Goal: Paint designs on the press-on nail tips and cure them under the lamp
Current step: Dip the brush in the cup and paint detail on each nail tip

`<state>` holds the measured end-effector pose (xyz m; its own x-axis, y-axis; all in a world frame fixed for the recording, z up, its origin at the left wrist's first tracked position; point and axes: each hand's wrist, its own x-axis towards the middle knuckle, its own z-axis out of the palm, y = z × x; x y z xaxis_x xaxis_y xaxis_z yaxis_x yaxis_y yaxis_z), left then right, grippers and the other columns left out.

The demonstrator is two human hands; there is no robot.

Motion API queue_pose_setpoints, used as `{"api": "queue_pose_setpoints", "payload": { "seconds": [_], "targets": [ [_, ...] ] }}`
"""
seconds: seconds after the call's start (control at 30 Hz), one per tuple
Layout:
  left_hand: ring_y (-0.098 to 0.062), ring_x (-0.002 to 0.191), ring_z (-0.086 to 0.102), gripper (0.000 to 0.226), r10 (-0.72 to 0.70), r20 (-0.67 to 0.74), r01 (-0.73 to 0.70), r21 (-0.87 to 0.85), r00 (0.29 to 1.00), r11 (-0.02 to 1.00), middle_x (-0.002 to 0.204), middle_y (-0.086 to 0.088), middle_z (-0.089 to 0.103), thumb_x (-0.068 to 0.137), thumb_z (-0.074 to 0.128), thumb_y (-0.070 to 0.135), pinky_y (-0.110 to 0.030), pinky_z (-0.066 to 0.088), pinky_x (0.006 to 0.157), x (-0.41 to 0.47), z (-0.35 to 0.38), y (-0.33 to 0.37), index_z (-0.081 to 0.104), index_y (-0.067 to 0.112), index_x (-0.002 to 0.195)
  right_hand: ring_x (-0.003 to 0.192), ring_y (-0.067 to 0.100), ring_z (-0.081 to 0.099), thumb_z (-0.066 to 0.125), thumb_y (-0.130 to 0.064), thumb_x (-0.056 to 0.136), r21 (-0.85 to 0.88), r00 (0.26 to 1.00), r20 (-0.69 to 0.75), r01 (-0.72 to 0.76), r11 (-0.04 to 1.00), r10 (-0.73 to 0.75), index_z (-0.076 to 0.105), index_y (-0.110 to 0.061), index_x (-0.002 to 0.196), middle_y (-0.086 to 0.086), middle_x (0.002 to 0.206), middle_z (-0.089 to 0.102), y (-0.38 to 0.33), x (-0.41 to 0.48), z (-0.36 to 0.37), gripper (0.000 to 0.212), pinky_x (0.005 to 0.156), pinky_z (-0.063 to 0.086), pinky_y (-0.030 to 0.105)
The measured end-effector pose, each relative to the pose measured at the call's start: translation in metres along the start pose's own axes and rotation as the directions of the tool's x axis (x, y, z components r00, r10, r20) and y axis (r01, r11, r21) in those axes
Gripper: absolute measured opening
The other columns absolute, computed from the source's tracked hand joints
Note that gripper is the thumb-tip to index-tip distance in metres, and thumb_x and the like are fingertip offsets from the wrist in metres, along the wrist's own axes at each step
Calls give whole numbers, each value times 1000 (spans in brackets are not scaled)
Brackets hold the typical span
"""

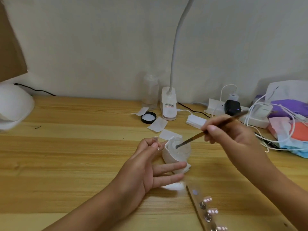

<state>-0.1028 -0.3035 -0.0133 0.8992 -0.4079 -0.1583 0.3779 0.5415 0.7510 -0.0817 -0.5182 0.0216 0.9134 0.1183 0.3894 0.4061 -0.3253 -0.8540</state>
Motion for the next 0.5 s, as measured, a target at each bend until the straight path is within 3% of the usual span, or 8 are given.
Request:
{"api": "queue_pose_setpoints", "payload": {
  "seconds": [0.1,0.23,0.5],
  "targets": [
    [-47,107,64,6,-37,56,38,-24,998,999,131,-4,63,90,54,27,-49,58,78,2,1,0,53,21,91,74,9,65,58,-34,79,199,987,-143,-43,979,72,74,-26,85,-1,79,70,11,-14,-10,19,70,53,16],
    [-49,113,60,5,-82,110,87,-46,991,995,140,-8,55,91,57,25,-57,51,92,8,0,0,53,22,91,75,11,66,59,-36,76,332,966,-178,-120,936,187,76,-28,84,0,78,70,23,-18,-16,21,72,55,20],
    [-53,115,57,3,-85,137,92,-48,987,995,136,-8,59,89,56,23,-51,51,95,12,-3,-1,56,20,88,75,9,66,58,-26,86,354,961,-133,-181,917,241,77,-29,83,0,77,70,35,-17,-15,19,69,55,18]
  ]
}}
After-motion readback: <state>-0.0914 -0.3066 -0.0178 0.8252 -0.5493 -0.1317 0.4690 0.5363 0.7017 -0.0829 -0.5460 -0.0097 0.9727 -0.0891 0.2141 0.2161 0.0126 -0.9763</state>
